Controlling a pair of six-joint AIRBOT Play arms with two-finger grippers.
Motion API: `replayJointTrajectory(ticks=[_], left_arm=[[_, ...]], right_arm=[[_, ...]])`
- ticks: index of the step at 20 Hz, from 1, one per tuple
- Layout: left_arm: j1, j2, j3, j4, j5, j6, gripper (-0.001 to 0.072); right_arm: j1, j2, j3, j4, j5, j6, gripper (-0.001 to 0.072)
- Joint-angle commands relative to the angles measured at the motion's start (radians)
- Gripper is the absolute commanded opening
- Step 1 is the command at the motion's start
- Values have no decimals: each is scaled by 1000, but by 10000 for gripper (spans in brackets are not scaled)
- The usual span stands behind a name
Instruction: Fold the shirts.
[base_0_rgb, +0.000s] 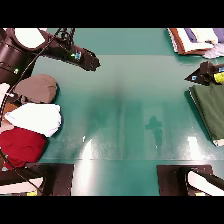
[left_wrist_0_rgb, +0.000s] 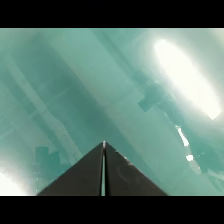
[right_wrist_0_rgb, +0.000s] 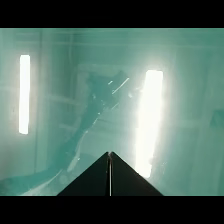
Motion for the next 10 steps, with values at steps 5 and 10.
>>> replayJointTrajectory(ticks=[5, 10], left_arm=[[0, 1, 0, 0, 1, 0, 26], [0, 1, 0, 1, 1, 0, 26]], right_arm=[[5, -1, 1, 0, 12, 0, 16], [5, -1, 1, 0, 14, 0, 16]])
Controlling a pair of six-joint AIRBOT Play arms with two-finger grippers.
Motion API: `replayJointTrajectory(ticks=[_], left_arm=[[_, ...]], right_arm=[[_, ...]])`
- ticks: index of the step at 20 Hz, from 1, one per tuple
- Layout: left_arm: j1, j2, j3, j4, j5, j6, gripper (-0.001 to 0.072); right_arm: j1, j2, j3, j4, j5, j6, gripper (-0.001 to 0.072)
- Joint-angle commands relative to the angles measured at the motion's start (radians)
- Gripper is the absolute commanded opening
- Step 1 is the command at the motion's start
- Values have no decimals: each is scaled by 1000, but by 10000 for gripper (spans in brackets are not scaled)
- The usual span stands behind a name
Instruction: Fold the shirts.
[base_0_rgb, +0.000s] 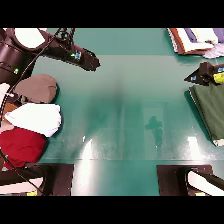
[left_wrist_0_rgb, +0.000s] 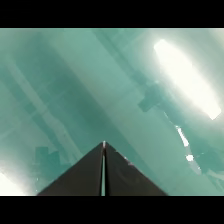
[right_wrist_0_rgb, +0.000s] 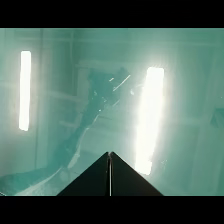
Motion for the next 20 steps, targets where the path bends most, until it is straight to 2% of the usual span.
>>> replayJointTrajectory(ticks=[1, 5, 6, 7, 8, 10, 12, 16, 17, 18, 19, 20], left_arm=[[0, 1, 0, 0, 0, 0, 26], [0, 1, 0, 1, 60, 2, 26], [11, 3, 1, 44, 60, -6, 25], [36, 7, 1, 125, 34, -63, 25], [78, 14, 1, 227, -6, -126, 25], [188, 23, 0, 370, -84, -186, 25], [317, 23, -7, 414, -130, -190, 26], [545, 23, -99, 414, -123, -190, 28], [581, 23, -137, 413, -104, -189, 70], [610, 23, -183, 413, -70, -190, 426], [629, 22, -231, 412, -28, -192, 694], [639, 20, -279, 412, 18, -191, 717]], right_arm=[[0, 0, 1, 0, 7, 0, 17], [0, 0, 1, 0, 9, 0, 16], [0, 0, 1, 0, 9, 0, 17], [0, 0, 1, 0, 11, 0, 17], [0, 0, 1, 0, 15, 0, 17], [0, 0, 1, -1, 24, 0, 16], [0, 0, 1, 0, 21, 0, 17], [0, 0, 1, -1, -4, 0, 17], [0, 0, 1, -1, -11, 0, 17], [0, 0, 1, -1, -20, 0, 16], [0, 0, 1, 0, -28, 0, 16], [0, 0, 1, 0, -34, 0, 16]])
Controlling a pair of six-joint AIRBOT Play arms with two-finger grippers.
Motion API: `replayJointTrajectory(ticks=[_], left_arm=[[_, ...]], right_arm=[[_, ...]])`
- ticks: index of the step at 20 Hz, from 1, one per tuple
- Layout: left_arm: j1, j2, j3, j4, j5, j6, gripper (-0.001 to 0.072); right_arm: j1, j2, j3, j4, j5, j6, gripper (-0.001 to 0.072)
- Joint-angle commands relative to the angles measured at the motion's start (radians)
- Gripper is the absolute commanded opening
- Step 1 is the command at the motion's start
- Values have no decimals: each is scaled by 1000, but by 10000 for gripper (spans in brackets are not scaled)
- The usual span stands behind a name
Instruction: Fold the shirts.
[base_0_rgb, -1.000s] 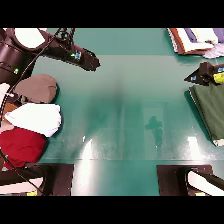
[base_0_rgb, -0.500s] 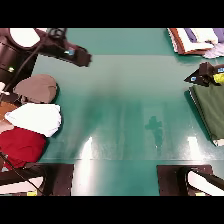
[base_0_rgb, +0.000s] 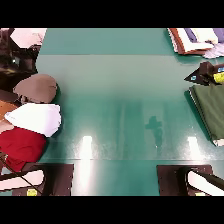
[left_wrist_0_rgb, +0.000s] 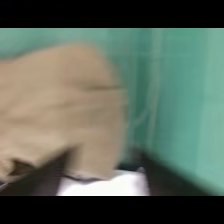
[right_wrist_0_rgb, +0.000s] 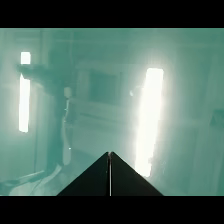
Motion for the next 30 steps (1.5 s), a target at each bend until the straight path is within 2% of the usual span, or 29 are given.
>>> replayJointTrajectory(ticks=[1, 4, 8, 9, 10, 11, 12, 17, 20, 22, 25, 30], left_arm=[[82, -13, -150, 16, 129, -4, 716], [82, -85, -225, 18, 198, -5, 716], [82, -166, -226, 17, 203, -11, 714], [82, -169, -226, 17, 205, -27, 626], [82, -169, -226, 17, 208, -30, 338], [82, -169, -225, 16, 210, -30, 101], [82, -169, -225, 15, 206, -30, 26], [72, -77, -148, 0, 151, -19, 24], [14, 78, 10, -6, 43, 54, 25], [-58, 179, 127, -6, -45, 84, 24], [-196, 301, 253, -7, -107, 82, 25], [-441, 332, 312, -64, -195, 14, 25]], right_arm=[[0, 0, 1, 0, -27, 0, 17], [0, 0, 1, 0, -32, 0, 16], [0, 0, 1, 0, -32, 0, 16], [0, 0, 1, 0, -33, 0, 16], [0, 0, 1, 0, -33, 0, 17], [0, 0, 1, 0, -33, 0, 17], [0, 0, 1, 0, -32, 0, 16], [-1, 0, 23, 1, -33, 1, 16], [-1, 1, 136, 1, -62, 1, 17], [-1, 1, 222, 1, -119, 1, 16], [0, 1, 335, 1, -177, 1, 16], [0, 1, 442, 1, -189, 1, 16]])
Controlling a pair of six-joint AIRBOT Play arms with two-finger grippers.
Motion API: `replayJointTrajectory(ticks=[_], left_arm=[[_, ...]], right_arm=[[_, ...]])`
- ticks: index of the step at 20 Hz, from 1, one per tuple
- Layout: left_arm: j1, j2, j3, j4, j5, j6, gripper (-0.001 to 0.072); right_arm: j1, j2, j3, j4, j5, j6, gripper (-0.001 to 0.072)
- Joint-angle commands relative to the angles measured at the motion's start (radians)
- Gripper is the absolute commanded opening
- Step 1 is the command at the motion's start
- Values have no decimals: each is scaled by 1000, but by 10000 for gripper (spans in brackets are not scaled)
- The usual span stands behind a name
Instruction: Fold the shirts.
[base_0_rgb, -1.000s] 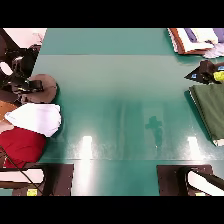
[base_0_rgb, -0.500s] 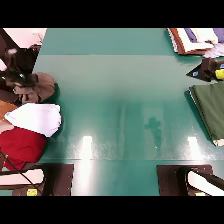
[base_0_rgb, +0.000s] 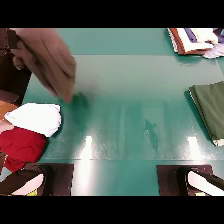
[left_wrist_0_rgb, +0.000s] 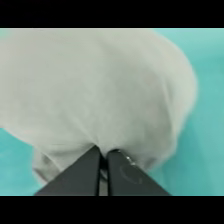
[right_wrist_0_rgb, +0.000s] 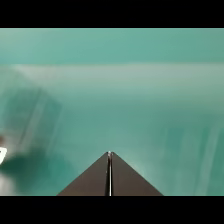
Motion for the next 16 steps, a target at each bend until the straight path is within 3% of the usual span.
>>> replayJointTrajectory(ticks=[1, 9, 10, 11, 12, 16], left_arm=[[-178, 10, 37, -39, -65, -55, 25], [-430, -187, -206, -114, 44, -82, 28], [-437, -211, -248, -120, 51, -82, 172], [-437, -235, -290, -131, 67, -82, 485], [-434, -251, -322, -124, 85, -75, 624], [-394, -264, -347, 63, 162, -48, 615]], right_arm=[[0, 1, 67, 1, -19, 0, 16], [0, 1, 70, 2, 47, 0, 17], [0, 1, 69, 1, 56, 0, 17], [0, 1, 69, -2, 66, 0, 17], [0, 1, 69, -3, 73, 0, 16], [0, 1, 69, -13, 99, 0, 16]])
